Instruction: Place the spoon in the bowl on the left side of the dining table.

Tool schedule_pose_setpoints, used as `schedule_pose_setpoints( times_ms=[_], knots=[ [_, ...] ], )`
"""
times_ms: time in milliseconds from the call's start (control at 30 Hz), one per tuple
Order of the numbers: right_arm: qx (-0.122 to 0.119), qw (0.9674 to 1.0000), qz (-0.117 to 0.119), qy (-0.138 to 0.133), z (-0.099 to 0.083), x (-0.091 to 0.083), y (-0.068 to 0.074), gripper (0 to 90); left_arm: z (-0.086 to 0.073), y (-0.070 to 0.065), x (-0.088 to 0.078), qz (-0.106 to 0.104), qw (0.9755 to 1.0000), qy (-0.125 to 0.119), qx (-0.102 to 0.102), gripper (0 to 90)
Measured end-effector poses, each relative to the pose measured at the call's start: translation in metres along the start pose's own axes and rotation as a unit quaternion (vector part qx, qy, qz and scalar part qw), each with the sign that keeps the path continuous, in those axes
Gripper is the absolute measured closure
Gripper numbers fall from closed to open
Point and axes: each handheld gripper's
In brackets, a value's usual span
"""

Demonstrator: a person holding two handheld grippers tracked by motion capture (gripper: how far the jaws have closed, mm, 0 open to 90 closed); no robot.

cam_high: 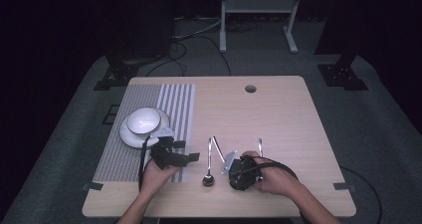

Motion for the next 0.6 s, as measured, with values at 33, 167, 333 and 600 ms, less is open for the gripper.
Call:
schedule_pose_setpoints(
  times_ms=[33,167,333,600],
  knots=[
    [0.0,1.0,0.0,0.0,0.0,0.0,0.0,49.6,0.0,0.0,0.0,0.0,1.0,0.0,0.0,9.3],
    [0.003,1.0,0.001,-0.002,-0.001,0.0,-0.001,49.6,0.001,-0.006,0.007,-0.012,0.9998,0.011,0.006,11.6],
    [0.009,0.9999,0.004,-0.01,-0.004,0.0,-0.002,50.2,0.001,-0.008,0.01,-0.018,0.9997,0.017,0.006,13.6],
    [0.014,0.9998,0.004,-0.013,-0.005,0.0,-0.002,50.3,0.0,-0.012,0.011,-0.027,0.9989,0.037,0.012,32.8]
  ],
)
Point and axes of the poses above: each handheld gripper's, and its own axes: x roughly forward along the jaws, z roughly out of its top, y roughly to its left, and after that the axes turned 1 degree about z, right-handed
